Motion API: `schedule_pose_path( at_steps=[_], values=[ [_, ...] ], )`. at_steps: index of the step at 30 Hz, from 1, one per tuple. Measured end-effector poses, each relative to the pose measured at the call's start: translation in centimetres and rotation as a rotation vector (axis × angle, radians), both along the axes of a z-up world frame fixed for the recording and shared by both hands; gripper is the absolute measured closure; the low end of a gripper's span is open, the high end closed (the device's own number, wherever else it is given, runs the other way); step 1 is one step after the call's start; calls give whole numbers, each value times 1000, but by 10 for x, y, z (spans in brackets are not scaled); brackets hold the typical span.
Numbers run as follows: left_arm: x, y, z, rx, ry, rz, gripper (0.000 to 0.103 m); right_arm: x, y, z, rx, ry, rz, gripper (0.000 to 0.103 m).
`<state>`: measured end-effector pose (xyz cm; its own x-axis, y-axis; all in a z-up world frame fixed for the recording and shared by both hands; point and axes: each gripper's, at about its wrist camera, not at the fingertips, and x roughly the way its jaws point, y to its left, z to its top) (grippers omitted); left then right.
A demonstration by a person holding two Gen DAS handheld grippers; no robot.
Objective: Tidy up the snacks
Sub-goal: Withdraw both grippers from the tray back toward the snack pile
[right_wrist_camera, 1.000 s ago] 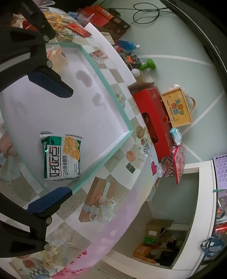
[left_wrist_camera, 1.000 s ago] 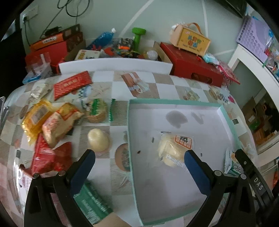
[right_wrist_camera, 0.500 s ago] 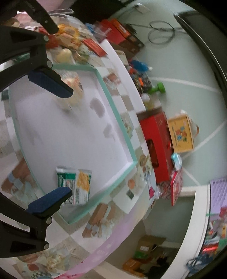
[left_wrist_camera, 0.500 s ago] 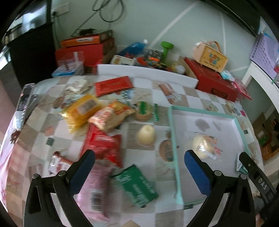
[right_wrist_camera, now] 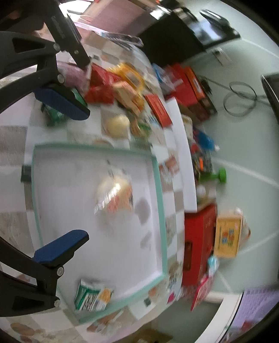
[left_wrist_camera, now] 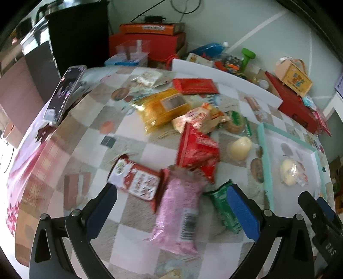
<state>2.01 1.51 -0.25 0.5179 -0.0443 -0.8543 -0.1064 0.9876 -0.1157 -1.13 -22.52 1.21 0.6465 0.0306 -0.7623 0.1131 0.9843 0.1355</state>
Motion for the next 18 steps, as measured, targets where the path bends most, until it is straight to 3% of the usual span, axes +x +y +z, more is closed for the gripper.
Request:
schedule_pose_path(
  at_steps=[18],
  values=[
    [-1,22,-31,-116,138,32,1,8,72,-28,-68,120,247,0]
  ],
)
